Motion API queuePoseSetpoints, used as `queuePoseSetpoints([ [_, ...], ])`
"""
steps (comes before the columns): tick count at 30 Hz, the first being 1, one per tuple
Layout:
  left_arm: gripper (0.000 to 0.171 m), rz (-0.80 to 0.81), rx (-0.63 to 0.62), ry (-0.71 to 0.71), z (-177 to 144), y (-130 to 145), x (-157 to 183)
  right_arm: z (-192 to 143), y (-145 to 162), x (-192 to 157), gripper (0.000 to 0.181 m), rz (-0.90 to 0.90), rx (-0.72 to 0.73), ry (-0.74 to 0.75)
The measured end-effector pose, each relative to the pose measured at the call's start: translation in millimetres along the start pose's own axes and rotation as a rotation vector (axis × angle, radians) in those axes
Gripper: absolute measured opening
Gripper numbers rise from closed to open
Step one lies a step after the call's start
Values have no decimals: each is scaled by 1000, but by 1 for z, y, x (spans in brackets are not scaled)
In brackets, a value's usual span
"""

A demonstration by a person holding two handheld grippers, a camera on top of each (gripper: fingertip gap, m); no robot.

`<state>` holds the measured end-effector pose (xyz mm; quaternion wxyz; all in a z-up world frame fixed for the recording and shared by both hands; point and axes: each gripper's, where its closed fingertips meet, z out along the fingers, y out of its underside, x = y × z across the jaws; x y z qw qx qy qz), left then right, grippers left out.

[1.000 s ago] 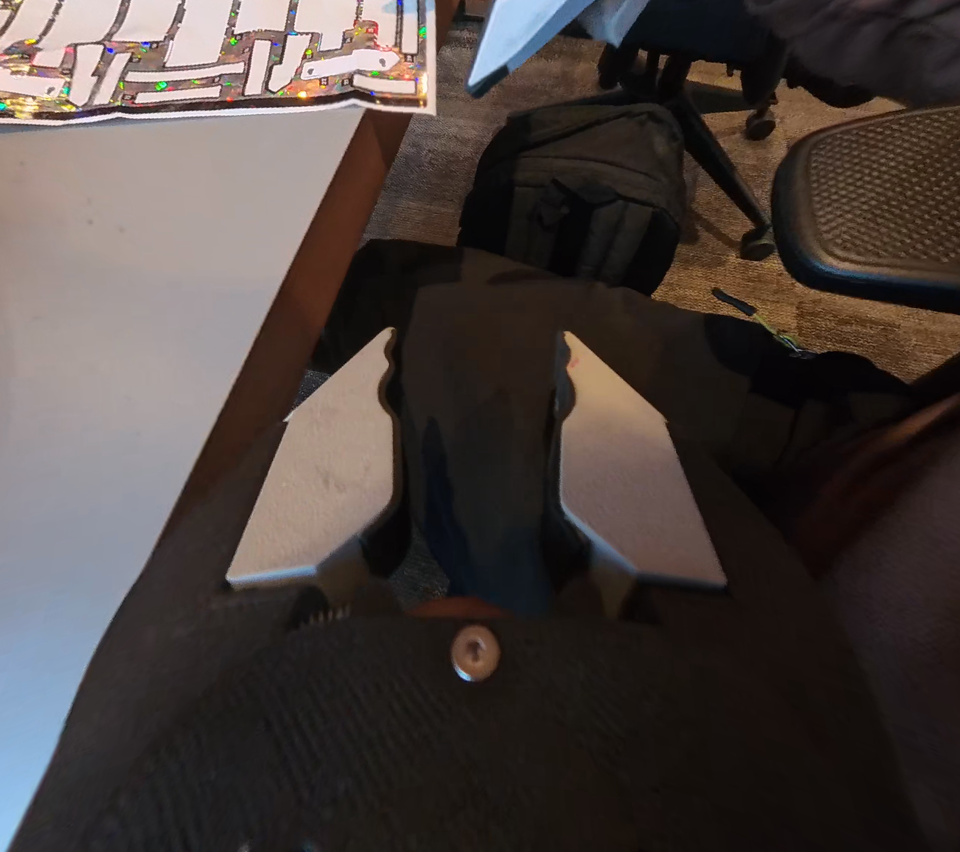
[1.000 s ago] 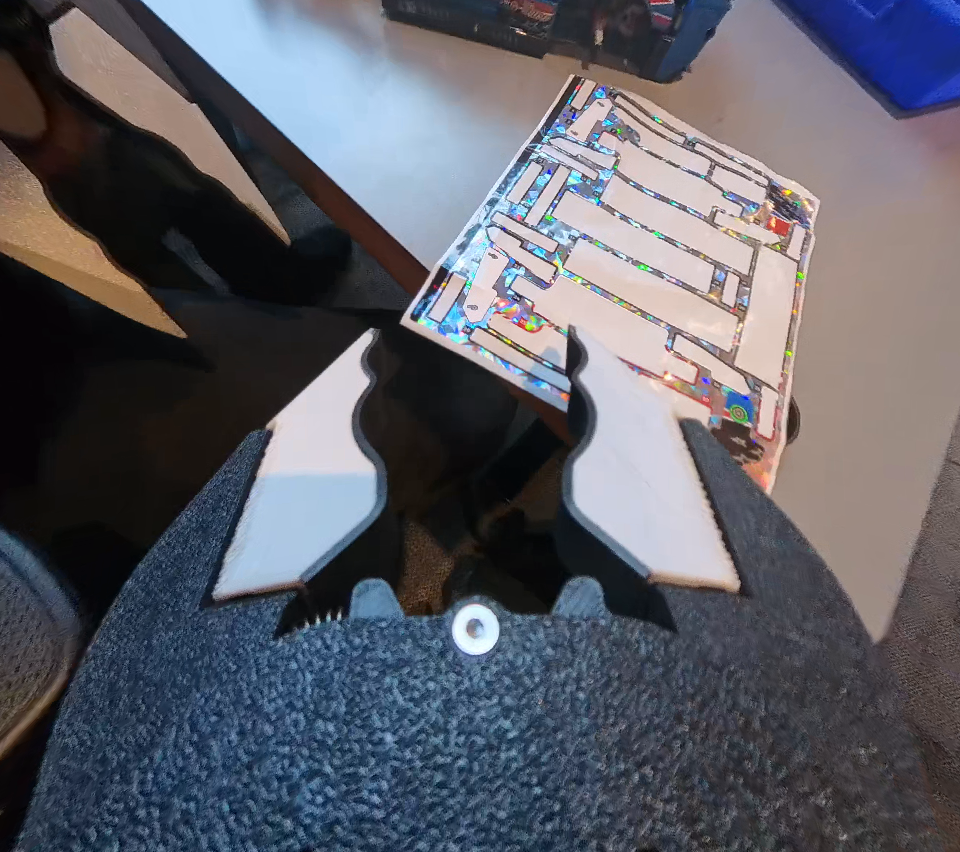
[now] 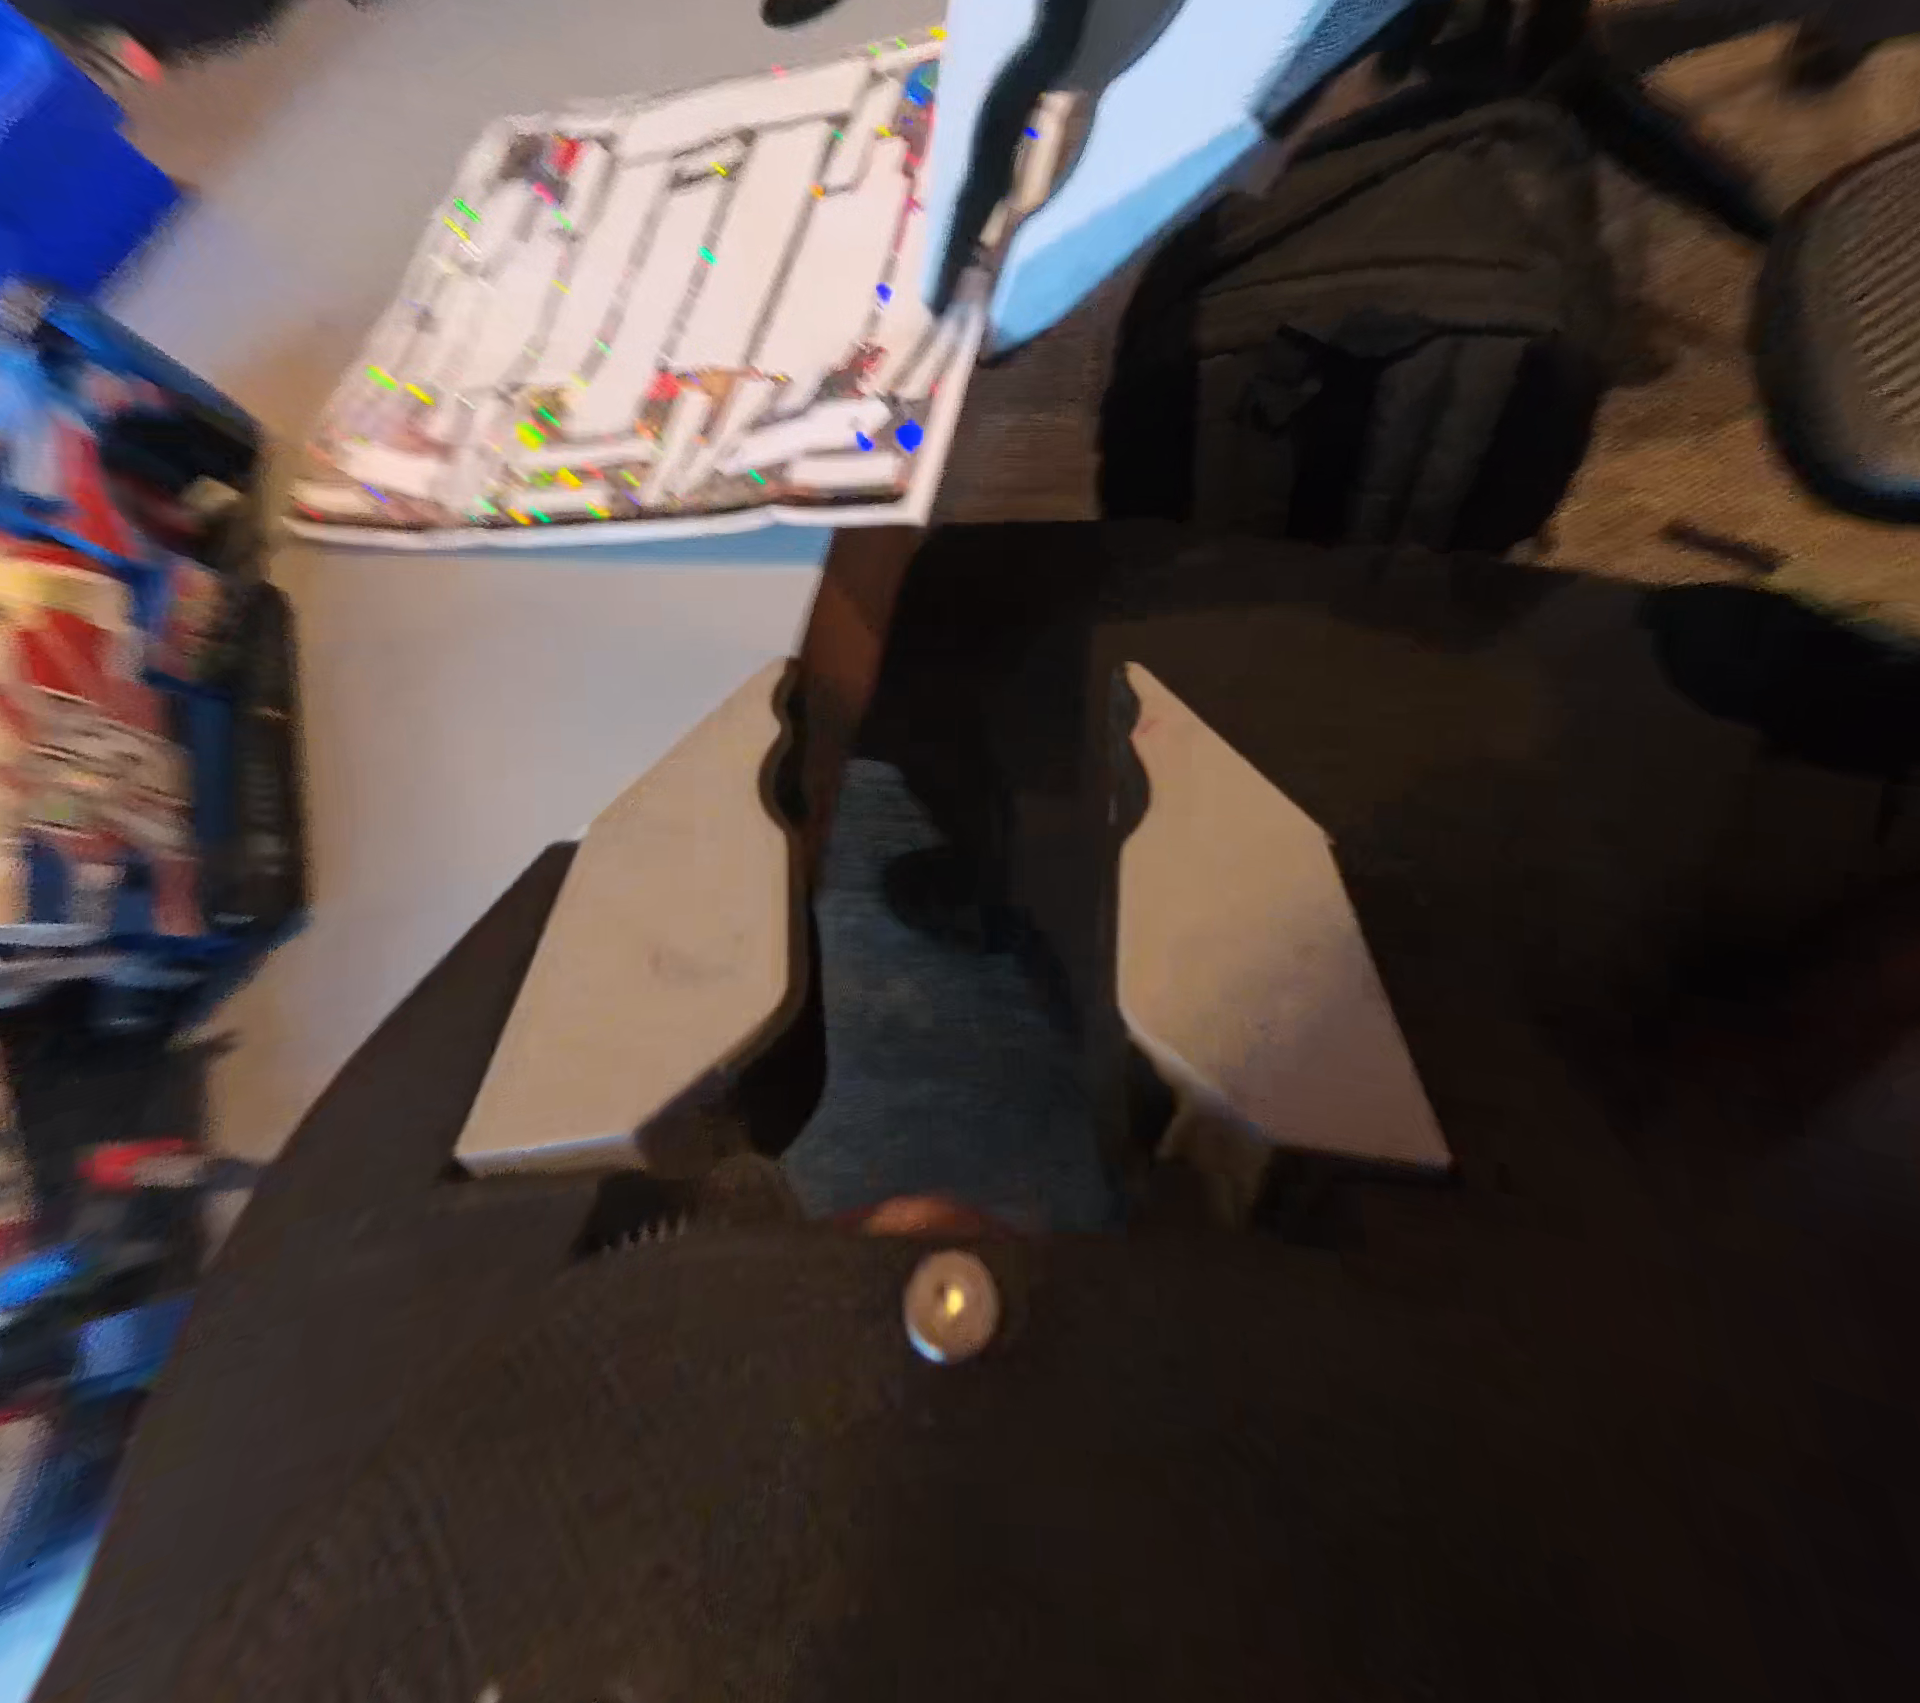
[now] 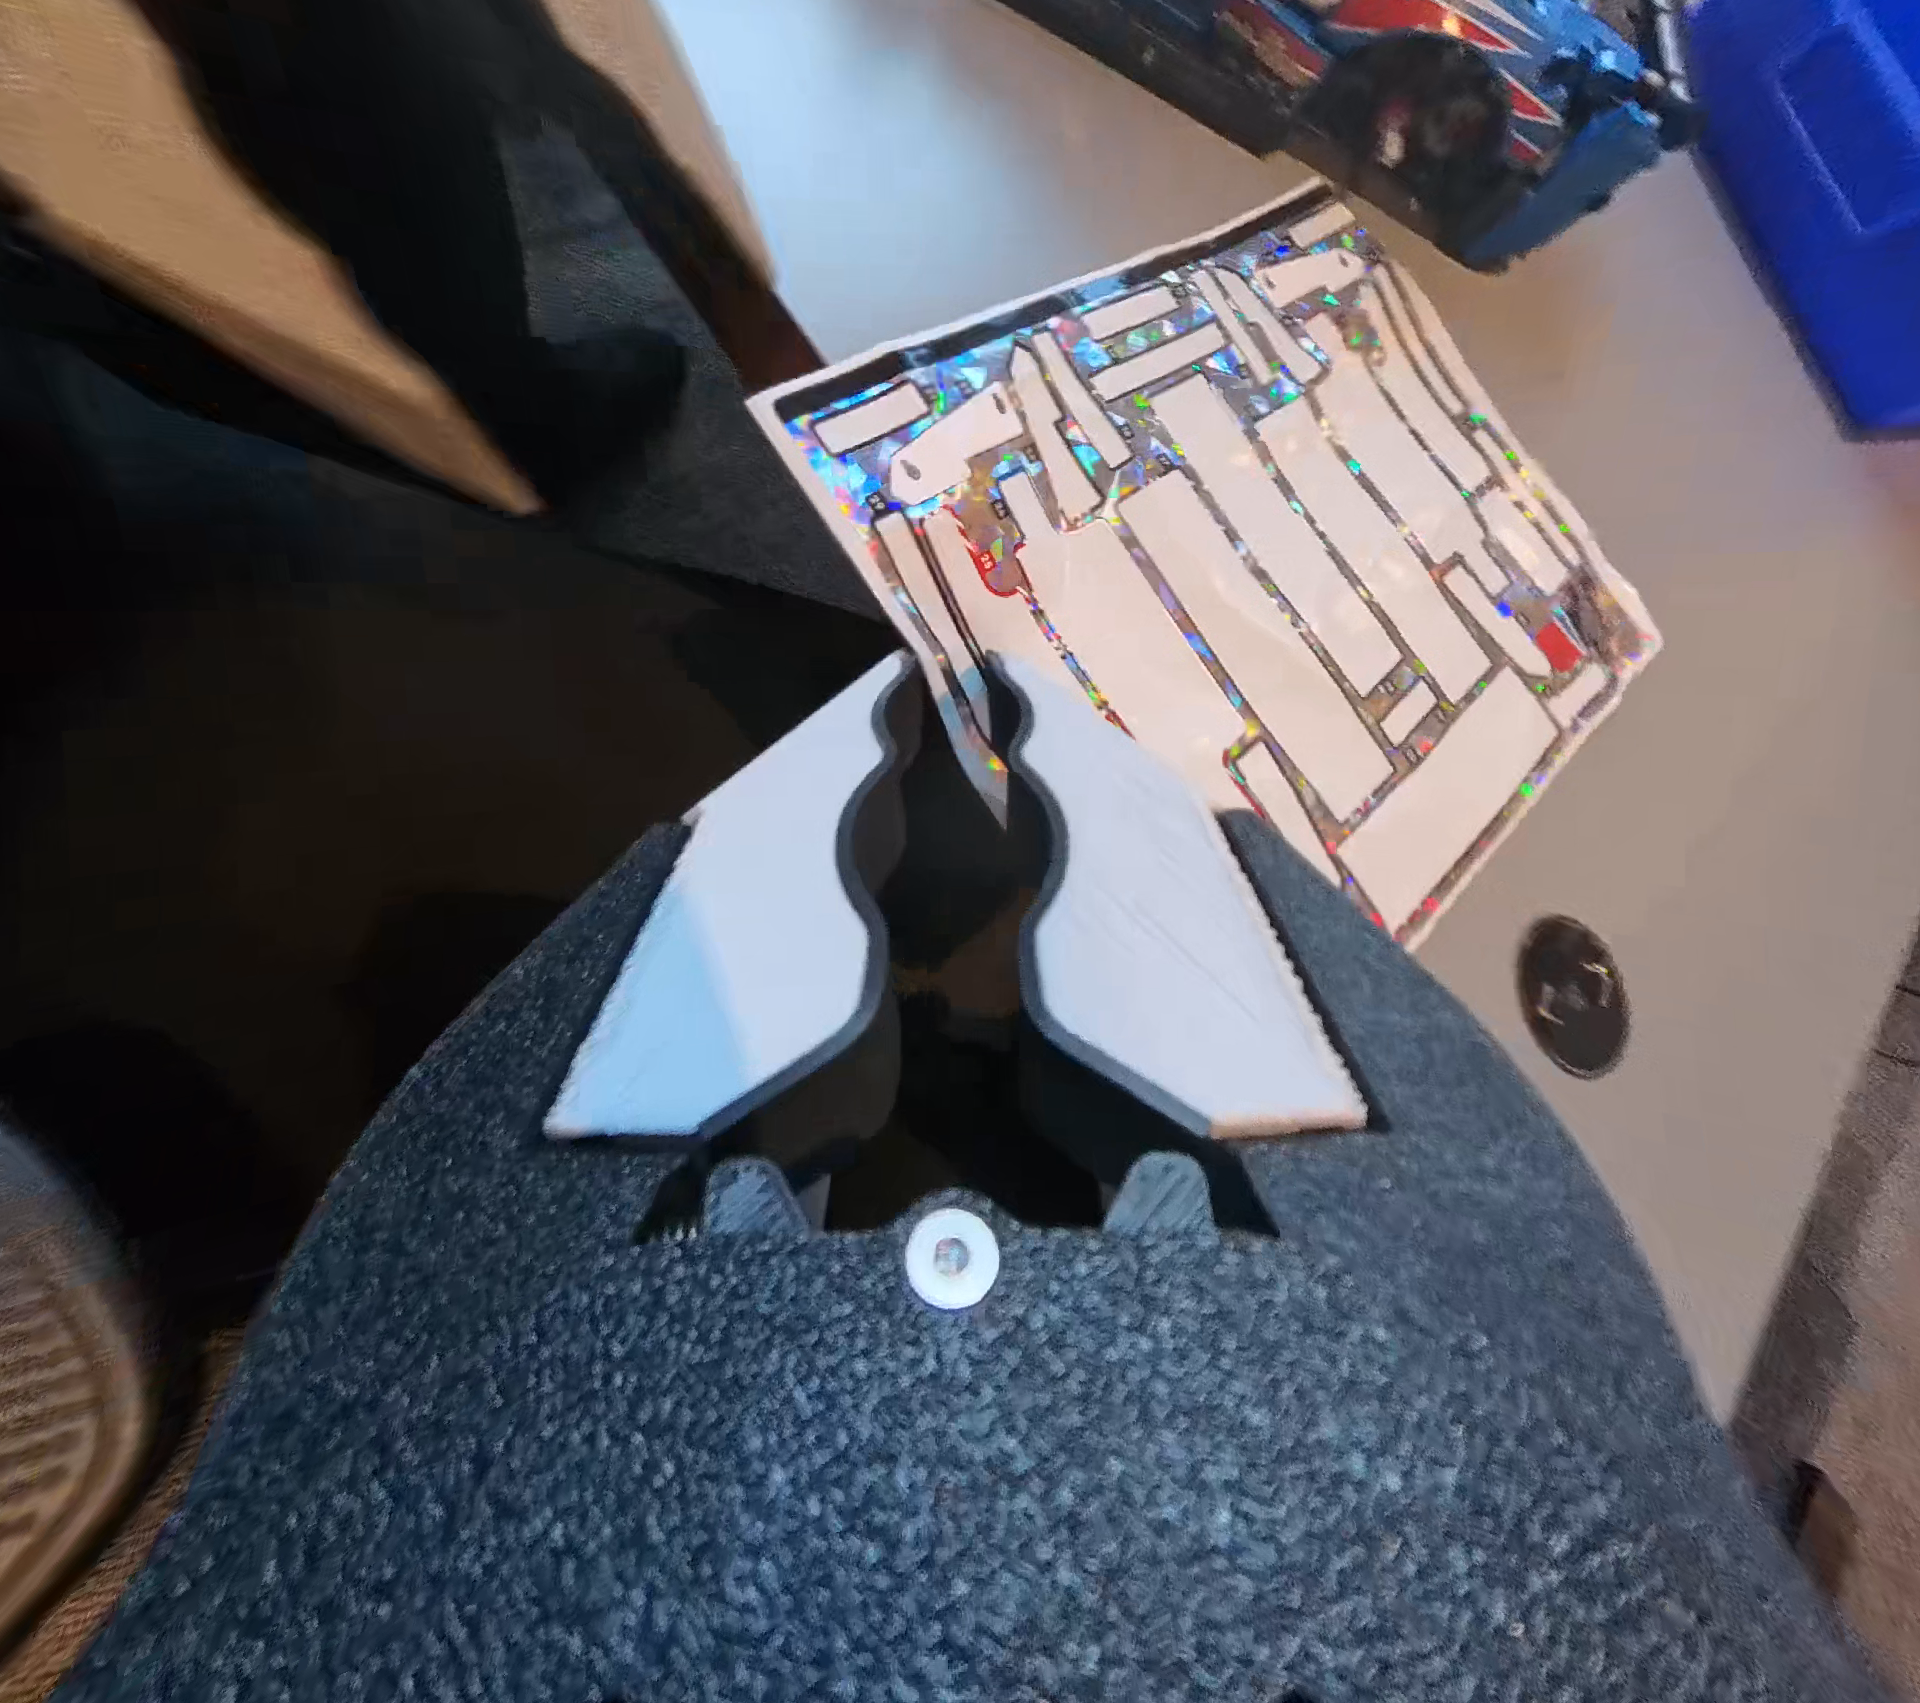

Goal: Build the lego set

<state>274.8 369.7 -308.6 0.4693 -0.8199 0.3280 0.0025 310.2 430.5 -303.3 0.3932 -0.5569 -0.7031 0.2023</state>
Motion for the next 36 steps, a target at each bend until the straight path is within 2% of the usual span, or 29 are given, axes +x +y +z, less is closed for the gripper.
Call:
queuePoseSetpoints([
  [2,58,140,3,-86,-3,-8,-13,1,-7,-12,12,21,25,-40],
  [7,58,349,-48,-144,10,-15,-19,-1,-25,-23,9,85,97,-88],
  [9,16,406,-45,-170,12,-16,-22,-4,-34,-27,9,108,131,-114],
  [10,0,408,-36,-173,13,-16,-22,-6,-37,-29,11,117,145,-128],
  [15,0,331,-39,-161,10,-6,-25,-22,-40,-17,25,228,205,-135],
  [18,1,315,-29,-167,6,-4,-27,-36,-30,10,26,359,242,-57],
  [21,1,302,-16,-162,4,-2,-26,-48,-4,45,25,606,279,43],
  [24,1,284,-2,-155,3,-1,-23,-54,28,64,26,887,314,42],
  [26,1,288,2,-157,2,0,-22,-55,40,65,27,985,333,8],
  [29,2,280,12,-153,-1,1,-18,-56,48,63,31,1027,336,0],
  [34,2,269,9,-136,-4,8,-9,-44,45,47,37,1064,306,-92],
  [36,2,271,5,-135,-5,12,-6,-40,38,38,37,1094,336,-161],
])
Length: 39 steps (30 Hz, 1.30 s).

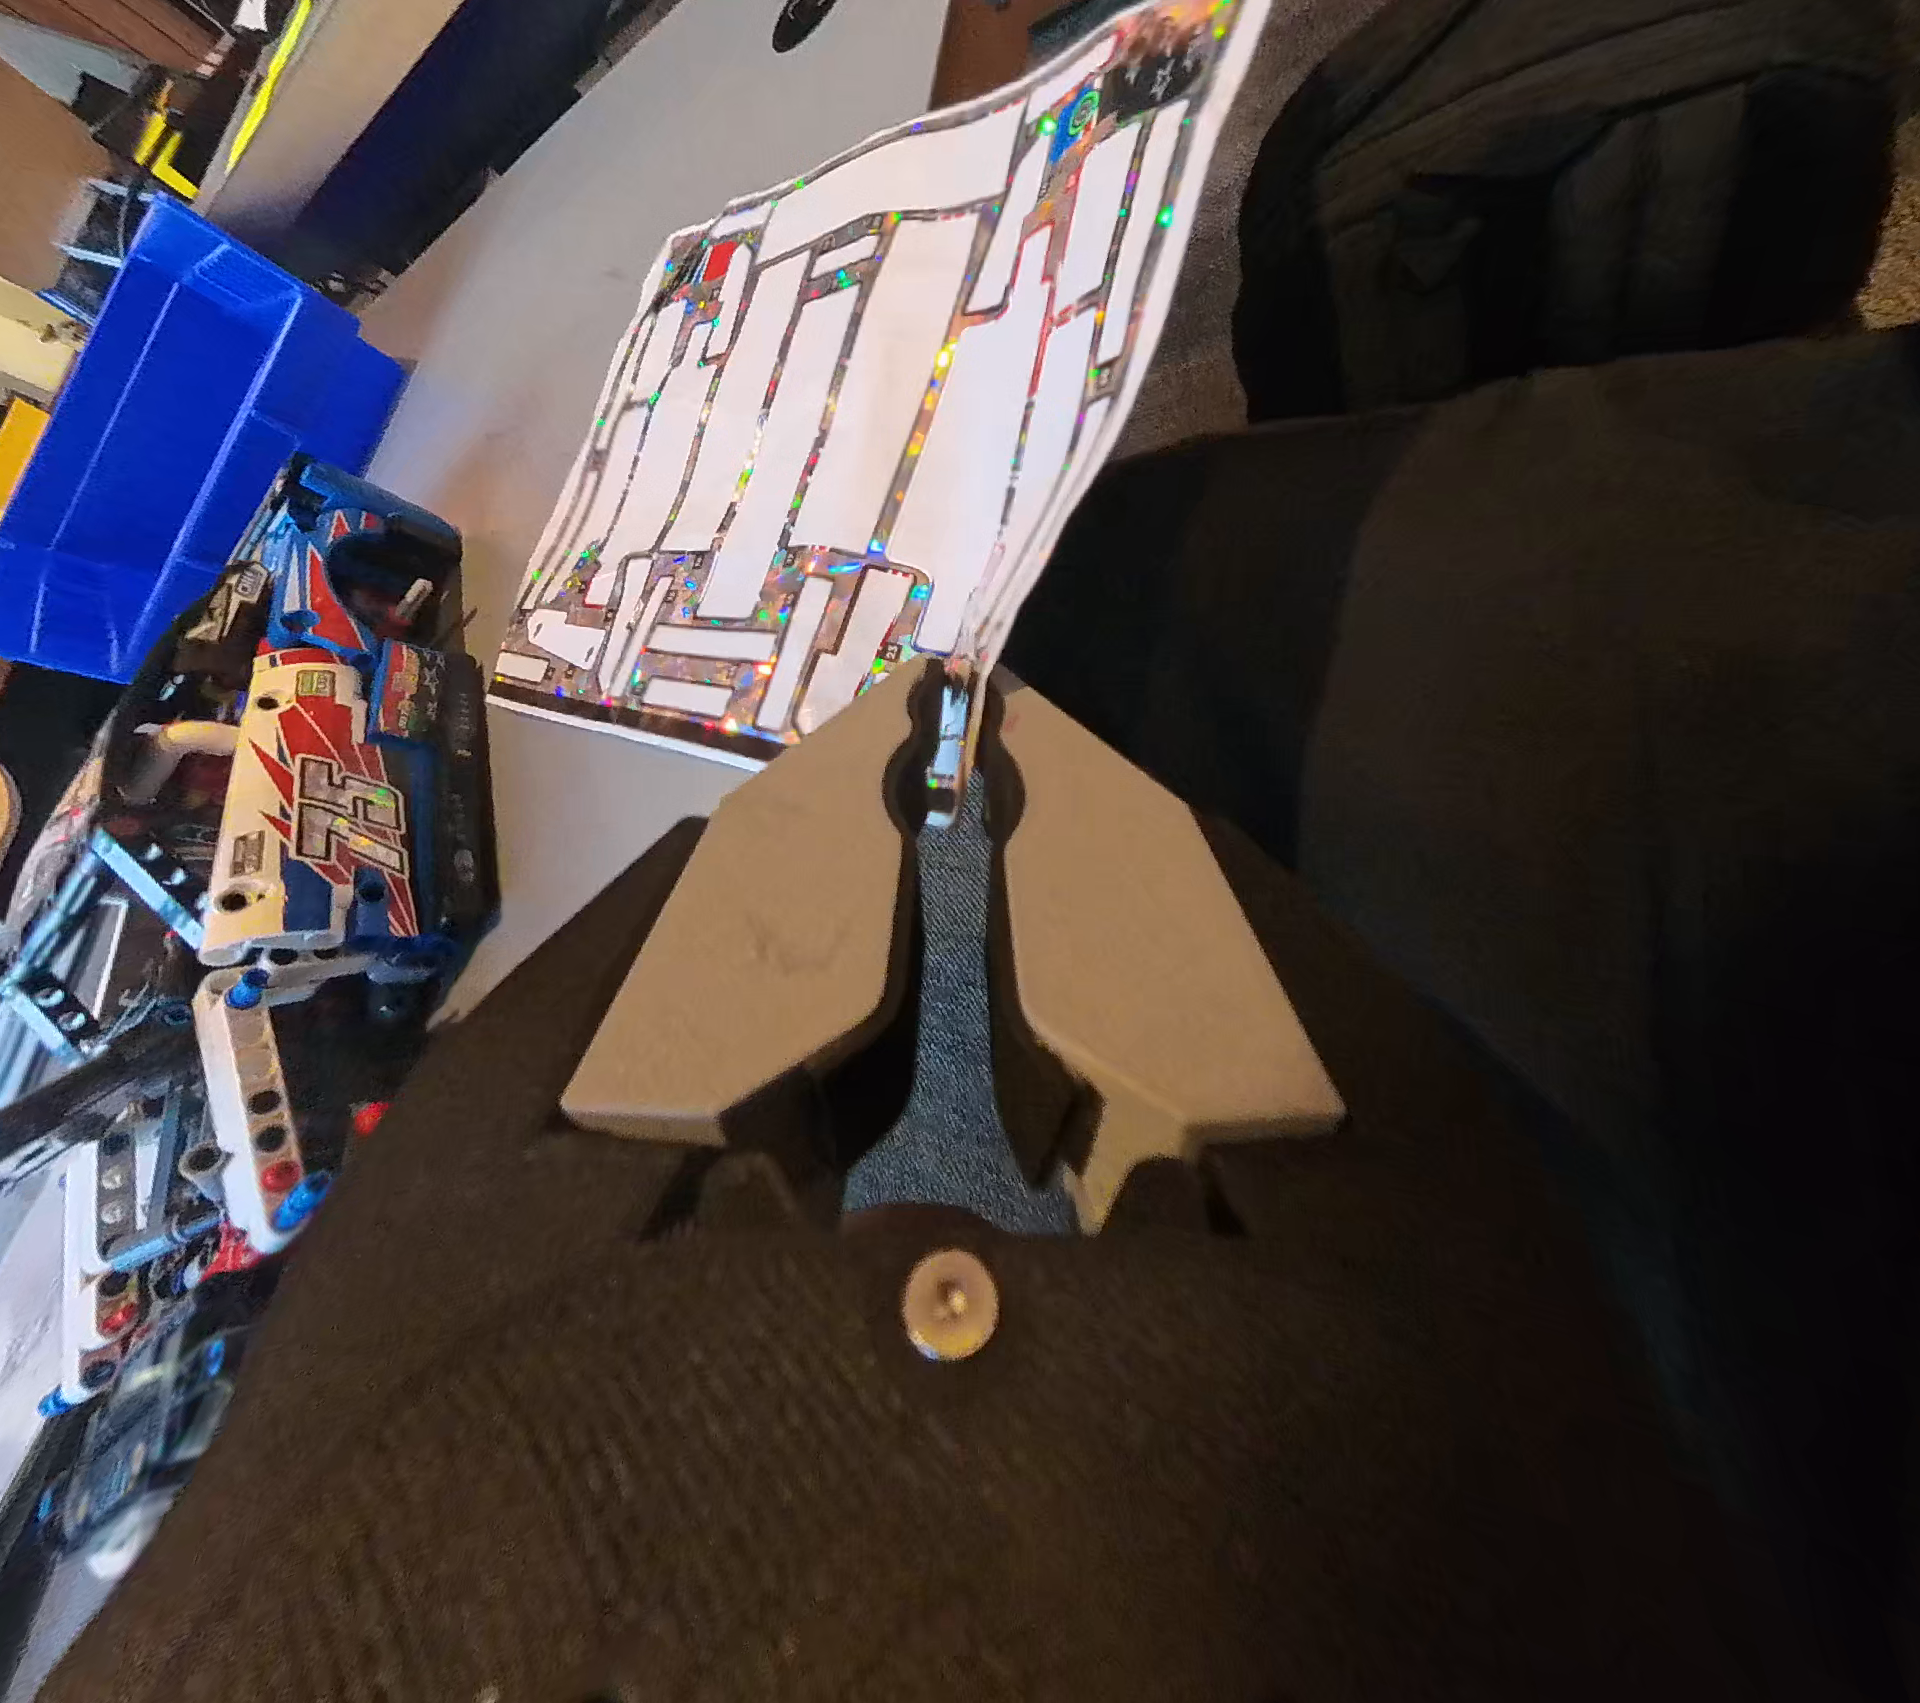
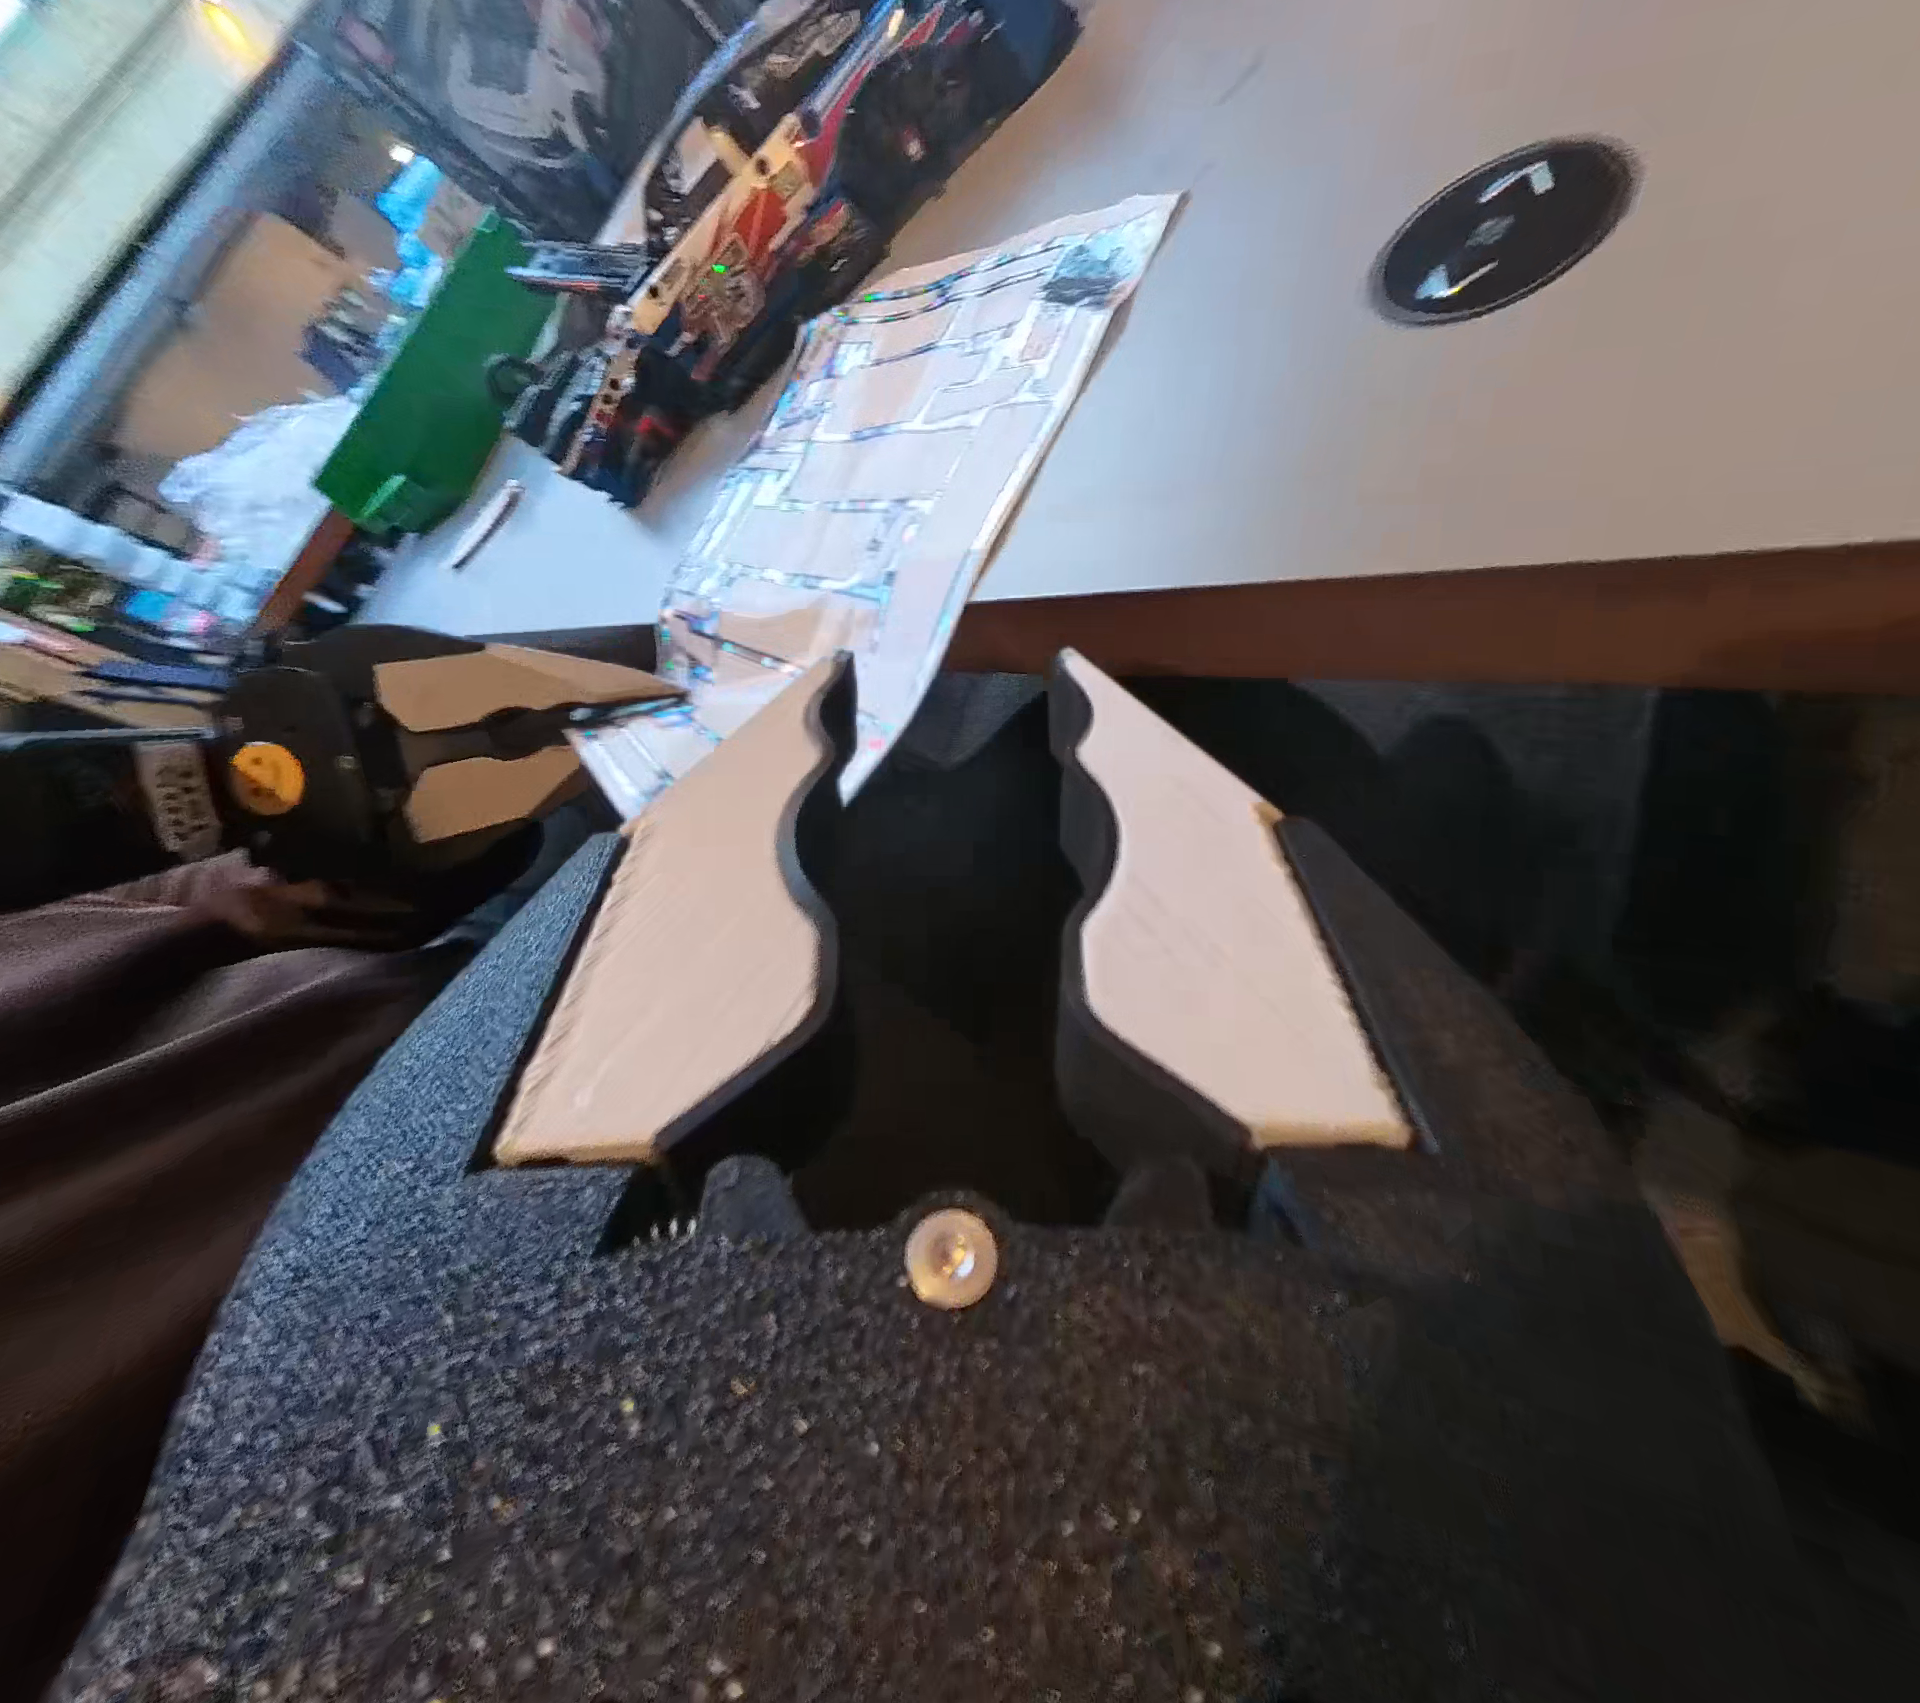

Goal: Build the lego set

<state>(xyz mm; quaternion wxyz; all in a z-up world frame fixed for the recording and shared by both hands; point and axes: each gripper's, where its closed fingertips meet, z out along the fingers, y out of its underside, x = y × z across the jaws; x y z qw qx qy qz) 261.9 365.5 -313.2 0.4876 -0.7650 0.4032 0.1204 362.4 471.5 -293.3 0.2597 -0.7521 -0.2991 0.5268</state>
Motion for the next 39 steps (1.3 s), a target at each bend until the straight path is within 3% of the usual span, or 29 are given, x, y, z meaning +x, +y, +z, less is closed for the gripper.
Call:
queuePoseSetpoints([
  [3,2,-12,0,4,-2,1,3,7,8,-9,37,53,-14,-82],
  [11,2,4,9,-9,-1,-1,5,5,11,-5,38,79,-28,-92],
  [17,0,26,14,-25,0,-3,3,12,31,-7,42,117,-99,-120],
  [20,1,32,12,-29,0,-2,3,12,35,-13,34,128,-119,-154],
  [24,7,45,0,-29,0,1,6,12,36,-28,3,135,-120,-237],
  [39,32,-99,-26,-26,-37,21,6,16,24,-34,0,136,-86,-185],
])
